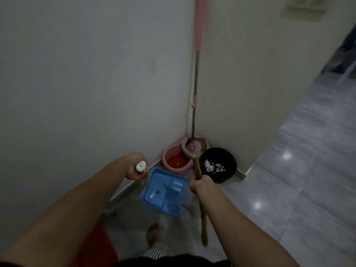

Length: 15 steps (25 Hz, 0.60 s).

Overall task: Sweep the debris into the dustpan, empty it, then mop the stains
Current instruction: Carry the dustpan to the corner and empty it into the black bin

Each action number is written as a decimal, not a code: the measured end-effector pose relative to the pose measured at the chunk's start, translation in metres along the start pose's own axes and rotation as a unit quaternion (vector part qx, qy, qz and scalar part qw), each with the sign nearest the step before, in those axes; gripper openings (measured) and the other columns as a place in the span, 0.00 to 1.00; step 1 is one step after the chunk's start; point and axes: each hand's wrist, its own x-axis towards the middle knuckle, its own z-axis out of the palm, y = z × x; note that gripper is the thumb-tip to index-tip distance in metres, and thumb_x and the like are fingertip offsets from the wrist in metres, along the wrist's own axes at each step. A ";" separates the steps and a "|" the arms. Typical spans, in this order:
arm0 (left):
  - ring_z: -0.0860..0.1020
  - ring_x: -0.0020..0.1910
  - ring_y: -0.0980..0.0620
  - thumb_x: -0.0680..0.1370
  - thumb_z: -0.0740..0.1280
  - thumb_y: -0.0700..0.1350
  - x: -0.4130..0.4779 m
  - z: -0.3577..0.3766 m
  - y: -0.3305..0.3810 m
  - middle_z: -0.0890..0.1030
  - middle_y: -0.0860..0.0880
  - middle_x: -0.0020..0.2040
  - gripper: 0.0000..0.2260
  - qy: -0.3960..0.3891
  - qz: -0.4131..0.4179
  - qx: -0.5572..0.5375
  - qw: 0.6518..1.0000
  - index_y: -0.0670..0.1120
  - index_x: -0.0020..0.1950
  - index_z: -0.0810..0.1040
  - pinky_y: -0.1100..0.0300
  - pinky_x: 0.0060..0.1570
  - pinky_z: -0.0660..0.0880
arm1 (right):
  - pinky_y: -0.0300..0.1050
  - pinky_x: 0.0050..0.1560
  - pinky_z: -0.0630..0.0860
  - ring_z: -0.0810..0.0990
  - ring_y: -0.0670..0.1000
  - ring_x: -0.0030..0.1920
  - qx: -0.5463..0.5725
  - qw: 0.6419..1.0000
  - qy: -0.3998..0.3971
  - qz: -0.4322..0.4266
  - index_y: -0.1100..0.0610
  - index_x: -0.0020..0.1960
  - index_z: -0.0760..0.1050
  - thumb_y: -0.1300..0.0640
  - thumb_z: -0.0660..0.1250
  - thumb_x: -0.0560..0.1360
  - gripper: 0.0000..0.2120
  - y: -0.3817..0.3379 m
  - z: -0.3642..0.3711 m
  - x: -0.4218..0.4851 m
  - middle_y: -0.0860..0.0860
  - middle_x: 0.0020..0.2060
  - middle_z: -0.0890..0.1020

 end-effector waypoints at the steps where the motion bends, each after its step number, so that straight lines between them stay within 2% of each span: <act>1: 0.73 0.31 0.47 0.79 0.58 0.37 0.015 -0.008 0.010 0.70 0.40 0.38 0.08 0.000 0.001 0.011 1.000 0.33 0.44 0.67 0.66 0.20 0.73 | 0.27 0.31 0.76 0.80 0.39 0.39 -0.080 0.997 -0.008 0.015 0.61 0.43 0.73 0.56 0.61 0.79 0.10 0.014 0.014 0.011 0.49 0.39 0.73; 2: 0.73 0.28 0.47 0.79 0.57 0.35 0.027 -0.014 0.019 0.69 0.40 0.37 0.07 -0.005 0.006 0.022 1.000 0.34 0.42 0.67 0.66 0.20 0.73 | 0.24 0.31 0.73 0.79 0.36 0.31 -0.173 0.985 0.010 0.005 0.63 0.40 0.72 0.57 0.59 0.80 0.12 0.028 0.021 0.016 0.49 0.36 0.72; 3: 0.73 0.24 0.48 0.79 0.56 0.34 0.040 -0.019 0.025 0.68 0.40 0.36 0.08 -0.003 0.010 0.030 0.999 0.35 0.40 0.67 0.66 0.20 0.72 | 0.24 0.34 0.74 0.78 0.36 0.27 -0.188 0.982 0.029 -0.010 0.64 0.44 0.75 0.59 0.59 0.81 0.11 0.037 0.027 0.027 0.51 0.36 0.73; 4: 0.73 0.23 0.48 0.79 0.56 0.34 0.052 -0.024 0.033 0.68 0.40 0.35 0.09 0.004 -0.003 0.025 1.000 0.36 0.39 0.66 0.66 0.19 0.72 | 0.28 0.37 0.77 0.80 0.37 0.31 -0.064 0.997 0.010 0.050 0.68 0.54 0.76 0.62 0.59 0.81 0.11 0.053 0.034 0.039 0.56 0.41 0.77; 5: 0.72 0.25 0.48 0.78 0.57 0.34 0.064 -0.030 0.040 0.68 0.41 0.34 0.08 0.014 -0.013 0.019 1.000 0.36 0.38 0.66 0.66 0.18 0.72 | 0.34 0.36 0.80 0.83 0.40 0.40 -0.045 0.999 0.016 0.018 0.70 0.61 0.74 0.63 0.61 0.80 0.13 0.064 0.048 0.054 0.59 0.48 0.79; 6: 0.71 0.28 0.48 0.78 0.57 0.34 0.077 -0.037 0.052 0.69 0.41 0.34 0.08 0.018 -0.016 0.018 1.000 0.37 0.39 0.67 0.65 0.18 0.72 | 0.39 0.32 0.81 0.83 0.47 0.48 -0.102 0.992 0.059 0.040 0.68 0.62 0.74 0.62 0.63 0.79 0.13 0.078 0.064 0.064 0.59 0.51 0.80; 7: 0.71 0.30 0.48 0.78 0.58 0.34 0.090 -0.043 0.061 0.69 0.40 0.35 0.06 0.021 -0.015 0.023 0.999 0.37 0.40 0.67 0.65 0.18 0.73 | 0.40 0.28 0.79 0.83 0.49 0.50 -0.127 0.987 0.082 0.055 0.67 0.57 0.76 0.62 0.64 0.79 0.10 0.088 0.074 0.073 0.58 0.49 0.81; 8: 0.71 0.31 0.48 0.78 0.58 0.34 0.100 -0.049 0.069 0.70 0.40 0.37 0.05 0.026 -0.019 0.031 0.999 0.37 0.42 0.67 0.64 0.18 0.73 | 0.39 0.24 0.78 0.82 0.50 0.46 -0.171 0.978 0.098 0.064 0.67 0.50 0.76 0.63 0.62 0.80 0.07 0.103 0.087 0.068 0.58 0.43 0.80; 10: 0.72 0.34 0.48 0.77 0.58 0.35 0.123 -0.061 0.082 0.70 0.40 0.39 0.02 0.027 -0.039 0.033 0.998 0.38 0.45 0.67 0.64 0.19 0.74 | 0.41 0.16 0.74 0.77 0.53 0.36 -0.262 0.955 0.090 0.102 0.67 0.39 0.72 0.68 0.60 0.80 0.12 0.127 0.106 0.083 0.60 0.36 0.75; 12: 0.72 0.35 0.48 0.78 0.59 0.36 0.149 -0.073 0.091 0.70 0.40 0.39 0.02 0.012 -0.050 0.027 0.998 0.39 0.45 0.67 0.63 0.19 0.75 | 0.46 0.14 0.72 0.75 0.56 0.35 -0.310 0.938 0.086 0.125 0.69 0.38 0.72 0.70 0.61 0.79 0.10 0.152 0.122 0.095 0.63 0.37 0.74; 15: 0.71 0.34 0.50 0.79 0.60 0.40 0.185 -0.092 0.105 0.71 0.43 0.37 0.05 0.001 -0.049 0.015 0.999 0.41 0.44 0.68 0.65 0.20 0.75 | 0.47 0.18 0.75 0.76 0.56 0.37 -0.396 0.903 0.057 0.154 0.69 0.41 0.73 0.70 0.61 0.79 0.09 0.189 0.155 0.107 0.65 0.38 0.74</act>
